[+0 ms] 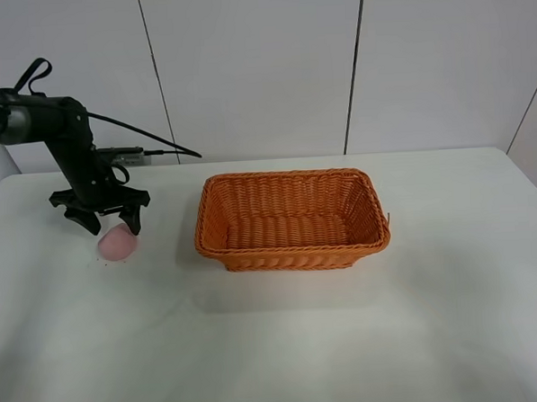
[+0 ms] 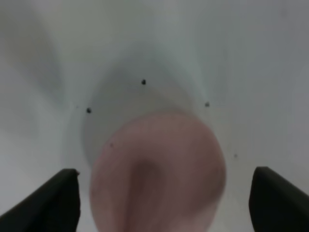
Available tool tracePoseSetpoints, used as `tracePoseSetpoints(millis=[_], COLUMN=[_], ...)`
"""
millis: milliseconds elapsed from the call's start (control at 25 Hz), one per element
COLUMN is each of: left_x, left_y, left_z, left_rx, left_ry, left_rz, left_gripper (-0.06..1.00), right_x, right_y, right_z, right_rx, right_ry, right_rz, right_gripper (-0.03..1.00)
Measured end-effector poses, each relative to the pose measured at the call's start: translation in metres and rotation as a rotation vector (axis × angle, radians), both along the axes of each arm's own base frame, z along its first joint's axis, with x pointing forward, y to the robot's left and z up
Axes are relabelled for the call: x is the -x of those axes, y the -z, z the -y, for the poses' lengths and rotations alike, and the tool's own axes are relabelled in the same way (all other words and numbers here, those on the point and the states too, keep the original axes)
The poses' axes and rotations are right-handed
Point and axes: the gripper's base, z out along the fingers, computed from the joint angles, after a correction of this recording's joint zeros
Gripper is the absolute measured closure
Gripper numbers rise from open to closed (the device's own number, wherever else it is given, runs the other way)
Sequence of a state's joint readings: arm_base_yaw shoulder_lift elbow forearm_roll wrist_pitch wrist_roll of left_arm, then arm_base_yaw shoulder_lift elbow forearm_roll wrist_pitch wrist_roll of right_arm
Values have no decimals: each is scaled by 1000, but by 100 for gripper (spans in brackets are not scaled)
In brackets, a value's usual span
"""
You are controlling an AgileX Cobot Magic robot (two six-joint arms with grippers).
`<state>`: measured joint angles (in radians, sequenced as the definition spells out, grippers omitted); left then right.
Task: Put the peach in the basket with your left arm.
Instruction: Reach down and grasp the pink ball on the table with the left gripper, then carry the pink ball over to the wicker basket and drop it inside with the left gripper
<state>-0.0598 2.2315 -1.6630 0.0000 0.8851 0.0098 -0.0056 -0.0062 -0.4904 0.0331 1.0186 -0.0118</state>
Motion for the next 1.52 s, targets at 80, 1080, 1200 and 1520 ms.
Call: tracePoseSetpoints(millis=[80,1080,1200,1520], left_x=[-1,28,38,38], left_y=[8,-104,-128,-156], left_z=[-1,-5,-1,74], left_rx=[-10,-21,23,53], left_ry=[7,-24,-33,148], left_rz=[-11,149,174,150], left_gripper=[20,89,89,89], right_x=[0,0,0,0], right_y=[0,0,0,0], right_z=[0,0,0,0], right_rx=[0,0,0,0], right_ry=[0,0,0,0], right_rz=[0,0,0,0], right_gripper=[27,27,27,27])
